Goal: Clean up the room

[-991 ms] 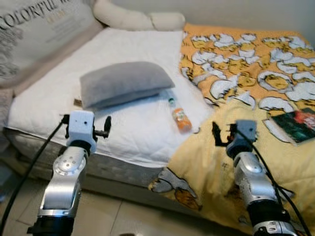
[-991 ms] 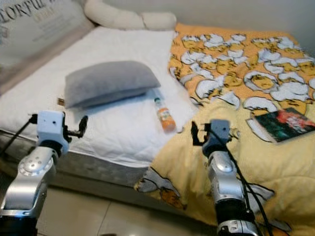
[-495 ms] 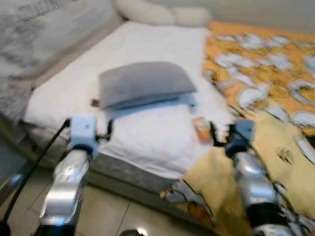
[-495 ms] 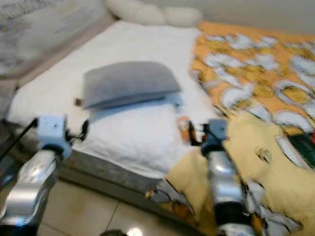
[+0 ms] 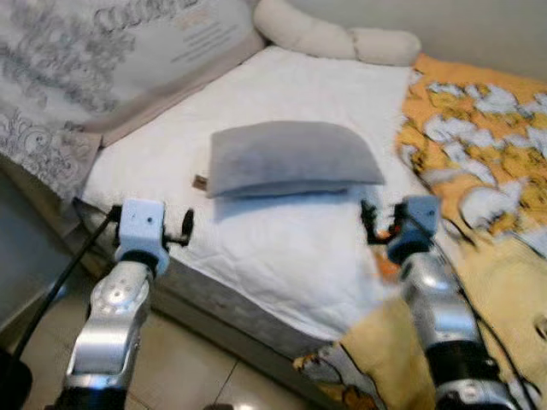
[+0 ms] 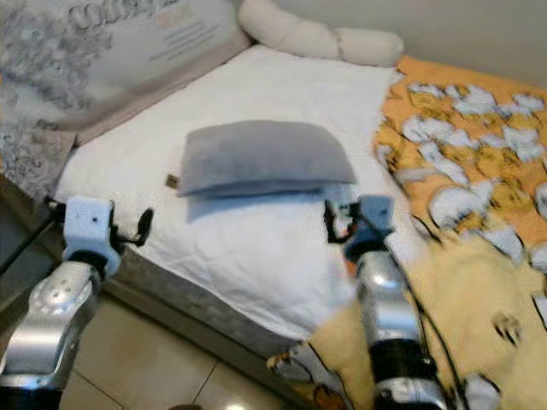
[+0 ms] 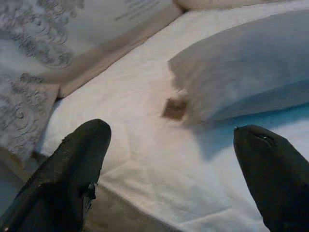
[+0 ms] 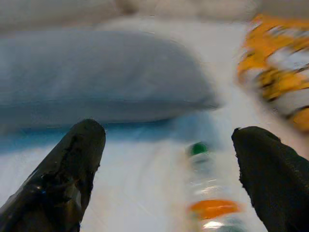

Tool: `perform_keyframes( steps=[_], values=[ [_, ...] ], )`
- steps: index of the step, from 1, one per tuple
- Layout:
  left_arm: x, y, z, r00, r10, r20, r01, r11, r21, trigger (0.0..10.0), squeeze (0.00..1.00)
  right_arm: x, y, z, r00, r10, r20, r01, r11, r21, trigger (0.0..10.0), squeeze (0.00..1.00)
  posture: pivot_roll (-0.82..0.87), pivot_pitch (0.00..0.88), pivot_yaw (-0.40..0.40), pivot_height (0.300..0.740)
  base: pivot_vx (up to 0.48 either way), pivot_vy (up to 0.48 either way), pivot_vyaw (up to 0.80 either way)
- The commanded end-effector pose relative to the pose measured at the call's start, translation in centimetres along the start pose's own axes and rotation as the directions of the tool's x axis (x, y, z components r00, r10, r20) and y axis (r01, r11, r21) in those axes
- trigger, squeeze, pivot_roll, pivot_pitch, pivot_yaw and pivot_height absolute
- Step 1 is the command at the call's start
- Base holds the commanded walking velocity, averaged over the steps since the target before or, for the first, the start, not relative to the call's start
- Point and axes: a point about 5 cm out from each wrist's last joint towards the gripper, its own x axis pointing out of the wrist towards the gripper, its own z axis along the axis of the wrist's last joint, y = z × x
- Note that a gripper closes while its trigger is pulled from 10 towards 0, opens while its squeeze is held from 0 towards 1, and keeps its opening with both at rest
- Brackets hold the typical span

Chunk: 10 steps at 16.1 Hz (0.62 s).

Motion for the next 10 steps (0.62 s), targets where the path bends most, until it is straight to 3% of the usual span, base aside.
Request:
perform_keyframes(
  steps=[1, 3, 4, 6, 8, 9, 10],
  values=[
    [-0.1, -0.3, 0.7, 0.999, -0.036, 0.026, 0.036, 0.999, 0.019, 10.0, 0.00, 0.7, -1.0, 0.0, 0.994, -0.020, -0.104, 0.011, 0.996, -0.090, 10.0, 1.00, 0.10, 0.000, -0.019, 0.740, 0.000, 0.000, 0.00],
    [-0.2, -0.7, 0.8, 0.997, -0.074, 0.026, 0.073, 0.997, 0.035, 10.0, 0.00, 1.1, -1.6, 0.1, 0.987, -0.028, -0.157, 0.011, 0.994, -0.110, 10.0, 1.00, 0.11, 0.000, -0.032, 0.740, 0.000, 0.000, 0.00],
    [0.0, -1.2, 1.0, 0.989, -0.145, 0.035, 0.143, 0.988, 0.062, 10.0, 0.00, 1.7, -2.3, 0.4, 0.979, -0.041, -0.199, 0.019, 0.994, -0.110, 10.0, 0.98, 0.11, 0.000, -0.039, 0.740, 0.000, 0.000, 0.00],
    [0.2, -2.0, 0.8, 0.962, -0.273, 0.000, 0.272, 0.958, 0.095, 10.0, 0.00, 2.5, -3.3, 0.6, 0.961, -0.075, -0.265, 0.028, 0.984, -0.177, 10.0, 0.79, 0.11, 0.000, -0.046, 0.740, 0.000, 0.000, 0.00],
    [-0.2, -2.9, -0.1, 0.891, -0.440, -0.107, 0.453, 0.873, 0.181, 10.0, 0.00, 2.9, -4.5, 0.3, 0.929, -0.134, -0.344, 0.059, 0.974, -0.220, 10.0, 0.73, 0.12, 0.000, -0.047, 0.740, 0.000, 0.000, 0.00],
    [-0.5, -3.1, -0.3, 0.846, -0.512, -0.147, 0.532, 0.823, 0.199, 10.0, 0.00, 2.7, -5.2, -0.3, 0.905, -0.151, -0.397, 0.067, 0.974, -0.217, 10.0, 0.00, 0.11, 0.000, -0.038, 0.740, 0.000, 0.000, 0.00],
    [-0.5, -3.1, -0.3, 0.832, -0.532, -0.158, 0.554, 0.808, 0.198, 10.0, 0.00, 2.6, -5.4, -0.5, 0.897, -0.148, -0.417, 0.062, 0.975, -0.214, 10.0, 0.00, 0.11, 0.000, -0.038, 0.740, 0.000, 0.000, 0.00]
  ],
)
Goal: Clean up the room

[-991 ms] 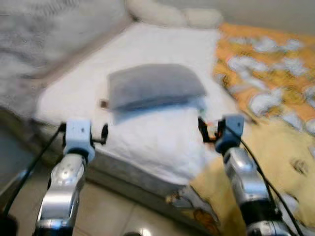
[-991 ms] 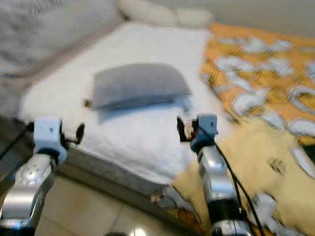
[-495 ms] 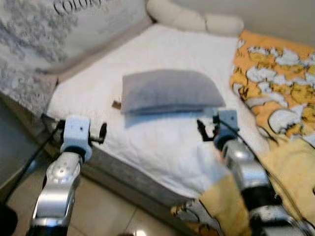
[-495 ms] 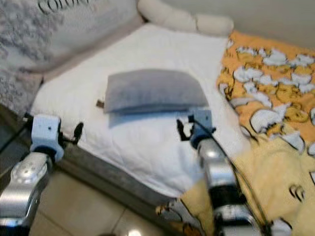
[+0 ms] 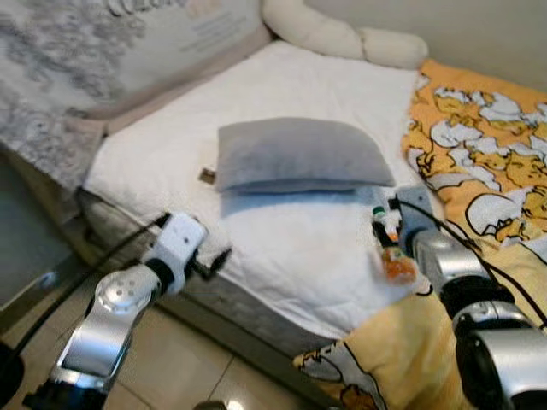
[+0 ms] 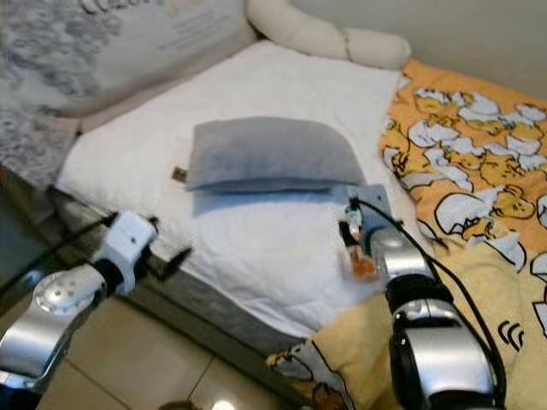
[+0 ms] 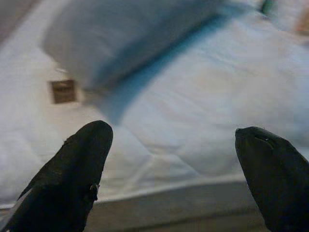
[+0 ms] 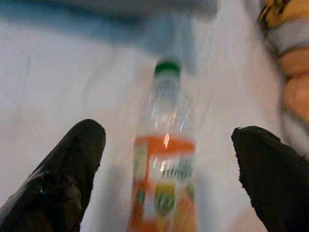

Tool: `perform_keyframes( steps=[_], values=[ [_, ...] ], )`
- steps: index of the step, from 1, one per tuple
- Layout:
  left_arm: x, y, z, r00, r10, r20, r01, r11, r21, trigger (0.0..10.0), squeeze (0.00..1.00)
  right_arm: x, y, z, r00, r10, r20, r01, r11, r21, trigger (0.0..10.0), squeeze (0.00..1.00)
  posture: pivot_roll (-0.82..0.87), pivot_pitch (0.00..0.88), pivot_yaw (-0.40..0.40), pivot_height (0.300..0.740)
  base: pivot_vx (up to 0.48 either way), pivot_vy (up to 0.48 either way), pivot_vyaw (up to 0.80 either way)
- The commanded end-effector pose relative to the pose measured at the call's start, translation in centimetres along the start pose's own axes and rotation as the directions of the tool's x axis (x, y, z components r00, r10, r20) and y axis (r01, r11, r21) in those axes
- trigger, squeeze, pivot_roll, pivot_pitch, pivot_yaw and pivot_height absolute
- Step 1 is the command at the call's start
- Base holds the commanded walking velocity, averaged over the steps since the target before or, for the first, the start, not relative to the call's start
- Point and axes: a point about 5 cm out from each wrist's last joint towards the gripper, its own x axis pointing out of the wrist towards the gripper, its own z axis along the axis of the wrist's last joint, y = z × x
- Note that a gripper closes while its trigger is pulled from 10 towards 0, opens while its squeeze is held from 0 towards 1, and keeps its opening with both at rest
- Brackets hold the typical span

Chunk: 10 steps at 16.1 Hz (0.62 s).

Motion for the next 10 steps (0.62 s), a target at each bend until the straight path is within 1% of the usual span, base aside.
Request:
perform_keyframes(
  steps=[1, 2, 3, 4, 5, 6, 7, 8, 9, 10],
  values=[
    [0.2, -0.2, 0.2, 0.998, -0.056, -0.008, 0.056, 0.998, 0.020, 10.0, 0.00, 0.0, -0.6, -0.8, 0.998, 0.003, -0.057, -0.003, 1.000, -0.008, 10.0, 0.00, 0.11, 0.000, -0.028, 0.740, 0.000, 0.000, 0.00],
    [0.2, -0.1, 0.6, 0.996, -0.093, -0.005, 0.093, 0.995, 0.028, 10.0, 0.00, 0.0, -0.9, -1.4, 0.996, -0.001, -0.087, 0.005, 0.999, 0.043, 10.0, 0.00, 0.11, 0.000, -0.015, 0.740, 0.000, 0.000, 0.00],
    [0.2, -0.1, 0.7, 0.995, -0.103, -0.005, 0.103, 0.994, 0.031, 10.0, 0.00, 0.0, -0.9, -1.5, 0.996, 0.001, -0.094, 0.004, 0.998, 0.056, 10.0, 0.00, 0.11, 0.000, -0.015, 0.740, 0.000, 0.000, 0.00],
    [0.3, 0.1, 0.9, 0.992, -0.129, -0.007, 0.129, 0.991, 0.045, 10.0, 0.00, 0.0, -0.7, -2.3, 0.992, 0.019, -0.128, -0.012, 0.998, 0.059, 10.0, 0.00, 0.11, 0.000, -0.006, 0.740, 0.000, 0.000, 0.00],
    [0.3, 0.1, 1.0, 0.990, -0.142, -0.010, 0.142, 0.989, 0.052, 10.0, 0.00, 0.0, -0.8, -2.6, 0.990, 0.010, -0.140, -0.002, 0.999, 0.051, 10.0, 0.00, 0.11, 0.000, 0.000, 0.740, 0.000, 0.000, 0.00],
    [0.2, 0.3, 1.1, 0.988, -0.156, -0.015, 0.157, 0.986, 0.058, 10.0, 0.00, 0.0, -1.4, -3.0, 0.988, -0.044, -0.146, 0.050, 0.998, 0.031, 10.0, 0.00, 0.11, 0.000, 0.001, 0.740, 0.000, 0.000, 0.00],
    [0.1, 0.6, 1.3, 0.987, -0.158, -0.016, 0.159, 0.985, 0.062, 10.0, 0.00, -0.1, -1.9, -3.6, 0.986, -0.081, -0.143, 0.094, 0.991, 0.091, 10.0, 0.00, 0.12, 0.000, 0.004, 0.740, 0.000, 0.000, 0.00],
    [0.1, 0.6, 1.4, 0.987, -0.159, -0.017, 0.160, 0.985, 0.063, 10.0, 0.00, -0.1, -1.8, -3.7, 0.987, -0.080, -0.142, 0.097, 0.988, 0.119, 10.0, 0.00, 0.14, 0.000, 0.003, 0.740, 0.000, 0.000, 0.00],
    [-0.3, 0.8, 1.4, 0.986, -0.166, -0.024, 0.167, 0.983, 0.071, 10.0, 0.00, -0.1, -1.8, -4.2, 0.985, -0.080, -0.152, 0.105, 0.981, 0.162, 10.0, 0.00, 0.16, 0.000, 0.004, 0.740, 0.000, 0.000, 0.00],
    [-0.5, 0.8, 1.4, 0.985, -0.169, -0.027, 0.170, 0.983, 0.073, 10.0, 0.00, -0.1, -1.8, -4.3, 0.984, -0.081, -0.155, 0.106, 0.982, 0.159, 10.0, 0.00, 0.17, 0.000, 0.006, 0.740, 0.000, 0.000, 0.00]
  ],
)
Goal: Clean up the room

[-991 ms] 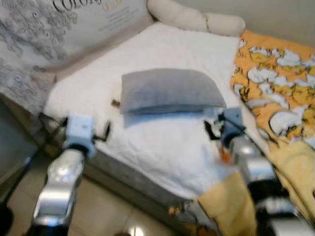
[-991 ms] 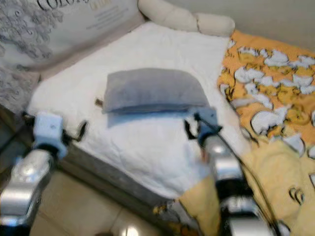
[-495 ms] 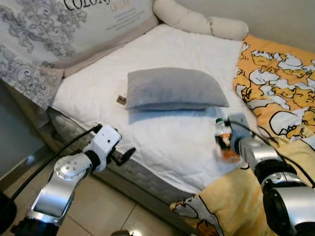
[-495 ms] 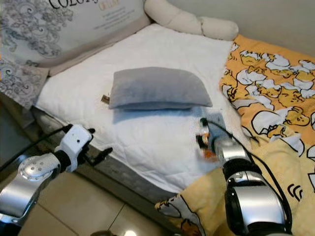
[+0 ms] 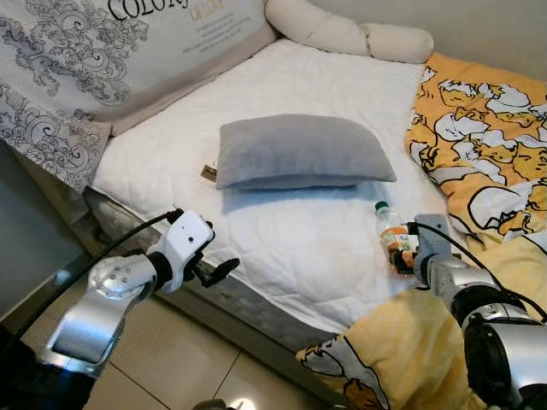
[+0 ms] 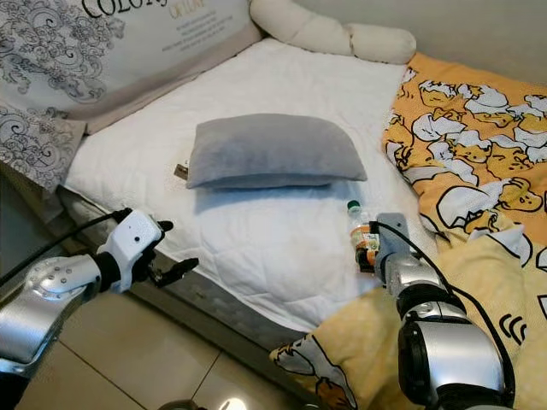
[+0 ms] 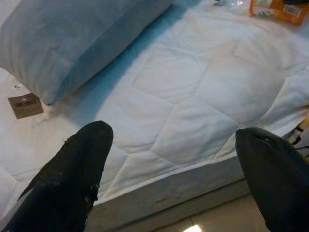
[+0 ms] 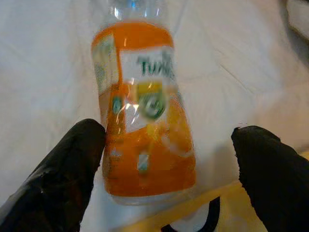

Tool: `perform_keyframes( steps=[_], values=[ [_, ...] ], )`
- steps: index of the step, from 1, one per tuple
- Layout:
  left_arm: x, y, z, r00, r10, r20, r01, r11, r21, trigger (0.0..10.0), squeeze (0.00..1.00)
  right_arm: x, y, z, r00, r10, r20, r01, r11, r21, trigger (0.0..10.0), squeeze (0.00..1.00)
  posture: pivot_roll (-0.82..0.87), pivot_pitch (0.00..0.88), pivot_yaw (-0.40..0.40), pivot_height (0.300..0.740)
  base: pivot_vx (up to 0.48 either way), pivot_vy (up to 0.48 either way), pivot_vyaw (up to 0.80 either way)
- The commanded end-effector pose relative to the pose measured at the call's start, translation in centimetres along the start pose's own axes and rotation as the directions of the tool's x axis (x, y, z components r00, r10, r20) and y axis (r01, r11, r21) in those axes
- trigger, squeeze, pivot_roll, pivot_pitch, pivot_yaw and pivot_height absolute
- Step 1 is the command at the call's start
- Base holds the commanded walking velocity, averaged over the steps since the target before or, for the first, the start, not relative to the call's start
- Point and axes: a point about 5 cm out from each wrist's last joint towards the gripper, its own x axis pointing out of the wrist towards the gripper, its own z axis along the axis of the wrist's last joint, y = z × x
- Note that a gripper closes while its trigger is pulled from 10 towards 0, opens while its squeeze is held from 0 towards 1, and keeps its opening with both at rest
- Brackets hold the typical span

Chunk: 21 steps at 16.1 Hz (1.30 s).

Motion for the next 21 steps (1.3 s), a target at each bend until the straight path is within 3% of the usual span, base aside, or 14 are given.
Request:
perform_keyframes(
  steps=[1, 7, 8, 9, 11, 14, 16, 20, 21],
  values=[
    [-0.8, -0.1, -0.1, 1.000, -0.012, -0.012, 0.012, 1.000, 0.003, 10.0, 0.00, 0.0, -0.1, -0.1, 1.000, -0.017, 0.004, 0.017, 1.000, 0.016, 10.0, 0.00, 0.20, 0.000, 0.019, 0.740, 0.000, 0.000, 0.00],
    [-3.1, -0.7, -0.3, 0.997, -0.046, -0.056, 0.046, 0.999, 0.002, 10.0, 0.00, 0.1, -0.1, -0.9, 1.000, -0.028, 0.002, 0.027, 0.998, 0.048, 10.0, 0.00, 0.25, 0.000, 0.050, 0.740, 0.000, 0.000, 0.00],
    [-3.3, -0.9, -0.3, 0.997, -0.052, -0.062, 0.053, 0.999, -0.001, 10.0, 0.00, 0.1, 0.0, -1.3, 1.000, -0.020, -0.018, 0.021, 0.998, 0.061, 9.1, 0.00, 0.26, 0.000, 0.052, 0.740, 0.000, 0.000, 0.00],
    [-3.5, -1.0, -0.3, 0.996, -0.057, -0.066, 0.057, 0.998, -0.006, 10.0, 0.00, 0.2, 0.2, -1.9, 0.999, -0.015, -0.035, 0.018, 0.998, 0.068, 4.9, 0.00, 0.26, 0.000, 0.052, 0.740, 0.000, 0.000, 0.00],
    [-3.6, -1.2, -0.3, 0.995, -0.063, -0.072, 0.063, 0.998, -0.015, 10.0, 0.00, 0.2, 0.5, -2.7, 0.998, -0.012, -0.059, 0.017, 0.997, 0.075, 1.5, 0.00, 0.25, 0.000, 0.053, 0.740, 0.000, 0.000, 0.00],
    [-3.3, -1.4, -0.4, 0.995, -0.073, -0.070, 0.072, 0.997, -0.025, 10.0, 0.00, 0.2, 0.4, -3.1, 0.997, -0.024, -0.077, 0.031, 0.995, 0.092, 1.8, 0.00, 0.23, 0.000, 0.057, 0.740, 0.000, 0.000, 0.00],
    [-2.8, -1.5, -0.3, 0.995, -0.081, -0.064, 0.079, 0.996, -0.032, 10.0, 0.00, 0.2, 0.3, -3.0, 0.997, -0.029, -0.076, 0.038, 0.992, 0.117, 0.0, 0.00, 0.22, 0.000, 0.057, 0.740, 0.000, 0.000, 0.00],
    [-2.2, -1.9, -0.7, 0.996, -0.076, -0.049, 0.072, 0.995, -0.068, 10.0, 0.00, 0.2, 0.2, -2.3, 1.000, -0.013, -0.026, 0.016, 0.989, 0.148, 0.0, 0.00, 0.19, 0.000, 0.032, 0.740, 0.000, 0.000, 0.00],
    [-2.0, -2.4, -0.8, 0.996, -0.078, -0.040, 0.074, 0.994, -0.084, 10.0, 0.00, 0.2, 0.1, -1.8, 1.000, -0.006, 0.002, 0.005, 0.979, 0.202, 0.0, 0.00, 0.18, 0.000, 0.020, 0.740, 0.000, 0.000, 0.00]
  ],
)
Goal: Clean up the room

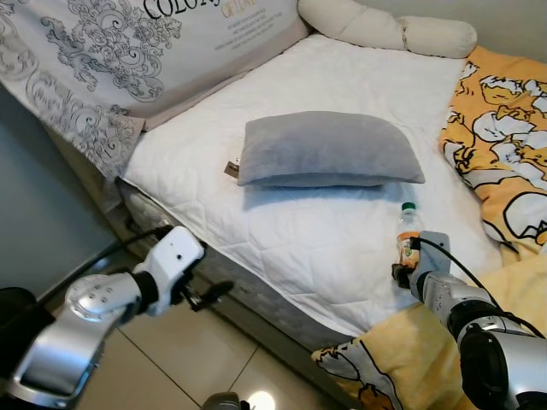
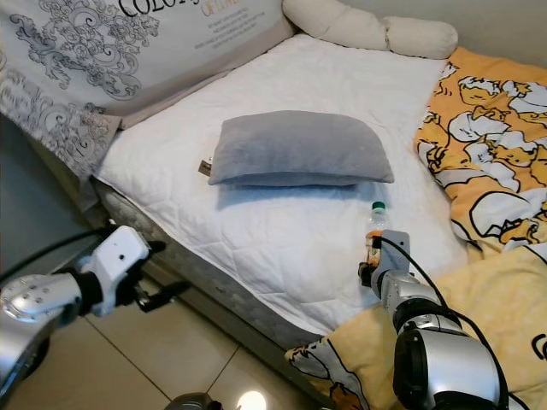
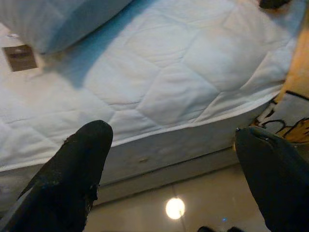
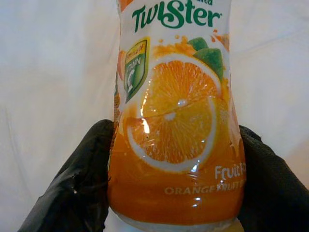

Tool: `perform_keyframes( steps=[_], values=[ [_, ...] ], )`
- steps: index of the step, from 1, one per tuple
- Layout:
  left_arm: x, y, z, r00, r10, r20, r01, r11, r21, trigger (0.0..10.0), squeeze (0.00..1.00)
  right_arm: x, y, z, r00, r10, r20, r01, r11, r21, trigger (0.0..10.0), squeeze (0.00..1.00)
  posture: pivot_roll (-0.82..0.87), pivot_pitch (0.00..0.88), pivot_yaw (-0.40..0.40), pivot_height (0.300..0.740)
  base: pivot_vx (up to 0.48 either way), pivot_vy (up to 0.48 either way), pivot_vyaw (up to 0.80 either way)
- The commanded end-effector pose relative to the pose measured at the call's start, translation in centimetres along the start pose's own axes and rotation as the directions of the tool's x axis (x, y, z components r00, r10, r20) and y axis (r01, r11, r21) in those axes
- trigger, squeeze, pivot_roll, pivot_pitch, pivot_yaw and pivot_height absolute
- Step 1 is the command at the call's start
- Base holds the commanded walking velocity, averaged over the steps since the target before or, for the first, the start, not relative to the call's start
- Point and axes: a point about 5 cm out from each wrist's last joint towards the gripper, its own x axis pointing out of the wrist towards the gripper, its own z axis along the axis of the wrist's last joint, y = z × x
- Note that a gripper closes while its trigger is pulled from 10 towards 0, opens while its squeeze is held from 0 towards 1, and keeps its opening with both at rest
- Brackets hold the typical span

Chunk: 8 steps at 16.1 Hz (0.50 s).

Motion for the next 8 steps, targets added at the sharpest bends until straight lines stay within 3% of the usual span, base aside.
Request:
perform_keyframes(
  steps=[1, 2, 3, 4, 6, 8],
  values=[
    [0.2, -0.4, -0.2, 1.000, -0.002, 0.004, 0.002, 1.000, -0.011, 10.0, 0.00, -0.1, -0.3, 1.0, 0.998, 0.004, 0.059, -0.008, 0.998, 0.061, 0.0, 0.00, 0.17, 0.000, 0.003, 0.740, 0.000, 0.000, 0.00],
    [0.4, -0.5, -0.2, 1.000, 0.003, 0.012, -0.003, 1.000, -0.021, 10.0, 0.00, -0.1, -0.4, 1.4, 0.996, 0.008, 0.091, -0.016, 0.996, 0.084, 0.0, 0.00, 0.16, 0.000, -0.004, 0.740, 0.000, 0.000, 0.00],
    [0.5, -0.6, -0.3, 0.999, 0.039, 0.031, -0.038, 0.999, -0.036, 10.0, 0.00, -0.3, -0.4, 2.4, 0.985, 0.021, 0.174, -0.047, 0.988, 0.147, 4.6, 0.00, 0.15, 0.000, -0.009, 0.740, 0.000, 0.000, 0.00],
    [0.6, -0.5, -0.2, 0.995, 0.085, 0.056, -0.082, 0.995, -0.054, 10.0, 0.00, -0.5, -0.7, 3.4, 0.967, 0.009, 0.255, -0.066, 0.973, 0.219, 10.0, 0.00, 0.13, 0.000, -0.013, 0.740, 0.000, 0.000, 0.00],
    [0.6, -0.6, 0.1, 0.982, 0.168, 0.090, -0.161, 0.983, -0.086, 10.0, 0.00, -1.4, -0.3, 5.0, 0.909, 0.010, 0.417, -0.123, 0.962, 0.244, 10.0, 0.00, 0.11, 0.000, -0.020, 0.740, 0.000, 0.000, 0.00],
    [0.4, -0.7, 0.9, 0.954, 0.267, 0.138, -0.250, 0.959, -0.130, 10.0, 0.00, -3.5, 0.8, 6.4, 0.800, 0.008, 0.600, -0.213, 0.939, 0.271, 10.0, 0.00, 0.10, 0.000, -0.019, 0.740, 0.000, 0.000, 0.63]
  ],
)
